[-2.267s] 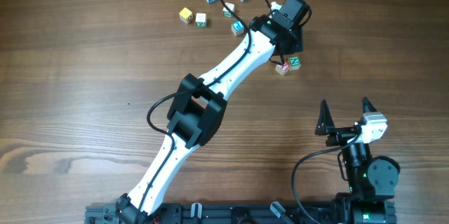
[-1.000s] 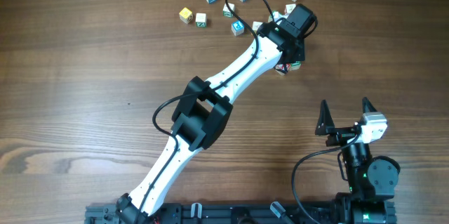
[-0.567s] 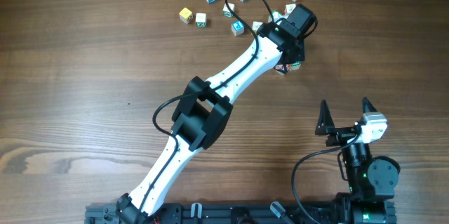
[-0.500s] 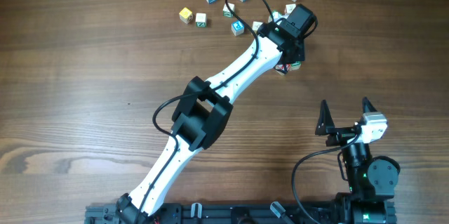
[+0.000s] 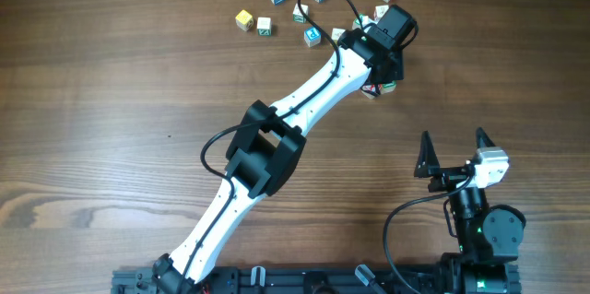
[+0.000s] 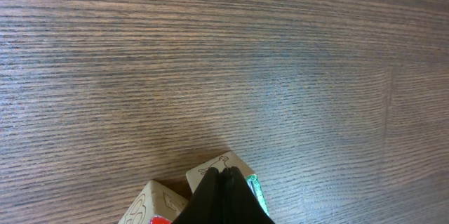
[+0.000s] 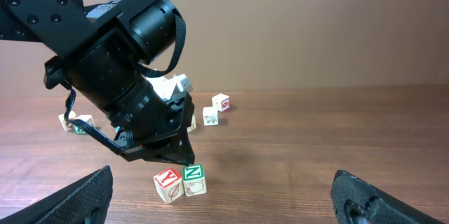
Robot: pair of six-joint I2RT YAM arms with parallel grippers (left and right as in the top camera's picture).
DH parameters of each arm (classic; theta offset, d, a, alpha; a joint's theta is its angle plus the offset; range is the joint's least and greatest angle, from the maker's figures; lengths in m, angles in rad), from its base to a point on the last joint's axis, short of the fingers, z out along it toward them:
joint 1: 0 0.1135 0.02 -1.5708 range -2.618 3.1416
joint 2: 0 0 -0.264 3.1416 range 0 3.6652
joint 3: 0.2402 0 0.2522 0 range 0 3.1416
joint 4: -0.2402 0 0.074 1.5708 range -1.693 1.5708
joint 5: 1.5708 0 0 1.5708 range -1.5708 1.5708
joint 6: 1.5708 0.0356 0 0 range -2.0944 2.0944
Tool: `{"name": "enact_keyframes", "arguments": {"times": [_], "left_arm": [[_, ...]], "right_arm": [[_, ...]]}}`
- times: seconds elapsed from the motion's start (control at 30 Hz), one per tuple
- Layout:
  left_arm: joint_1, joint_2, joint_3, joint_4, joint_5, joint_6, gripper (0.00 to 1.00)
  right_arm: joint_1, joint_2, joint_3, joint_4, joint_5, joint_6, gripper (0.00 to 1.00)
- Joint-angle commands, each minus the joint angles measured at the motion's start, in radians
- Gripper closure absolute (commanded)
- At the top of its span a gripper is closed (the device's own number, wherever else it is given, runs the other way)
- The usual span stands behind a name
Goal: Form a circle
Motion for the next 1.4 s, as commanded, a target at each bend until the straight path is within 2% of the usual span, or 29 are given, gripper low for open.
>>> {"name": "enact_keyframes", "arguments": {"times": [0.0,0.2,0.43,0.53,0.63,0.7,0.77,0.9,1.03,1.13,1.27,1.37], "left_arm": [[0.000,0.028,-0.007,0.008,0.014,-0.013,0.96],[0.004,0.028,-0.007,0.098,0.015,-0.009,0.96],[0.036,0.028,-0.007,0.071,-0.032,0.051,0.96],[0.064,0.028,-0.007,0.076,0.070,0.052,0.96],[0.066,0.028,-0.007,0.139,0.206,0.127,0.96],[0.053,0.028,-0.007,0.154,0.218,0.127,0.96],[0.038,0.029,-0.007,0.145,0.218,0.128,0.96],[-0.002,0.029,-0.007,0.128,0.217,0.203,0.96],[-0.038,0.029,-0.007,0.105,0.171,0.206,0.96],[-0.051,0.029,-0.007,0.063,0.111,0.214,0.96],[-0.053,0.029,-0.007,-0.014,0.108,0.298,0.96],[-0.053,0.029,-0.007,-0.054,0.107,0.311,0.96]], "right_arm": [[-0.004,-0.005,-0.001,0.003,0.017,-0.010,0.00],[-0.004,-0.005,-0.001,0.003,0.017,-0.010,0.00],[-0.004,-0.005,-0.001,0.003,0.017,-0.010,0.00],[-0.004,-0.005,-0.001,0.003,0.017,-0.010,0.00],[-0.004,-0.005,-0.001,0.003,0.017,-0.010,0.01],[-0.004,-0.005,-0.001,0.003,0.017,-0.010,0.00],[-0.004,-0.005,-0.001,0.003,0.017,-0.010,0.01],[-0.004,-0.005,-0.001,0.003,0.017,-0.010,0.00],[-0.004,-0.005,-0.001,0.003,0.017,-0.010,0.00],[-0.004,-0.005,-0.001,0.003,0.017,-0.010,0.00],[-0.004,-0.005,-0.001,0.003,0.017,-0.010,0.00],[-0.004,-0.005,-0.001,0.003,0.017,-0.010,0.00]]}}
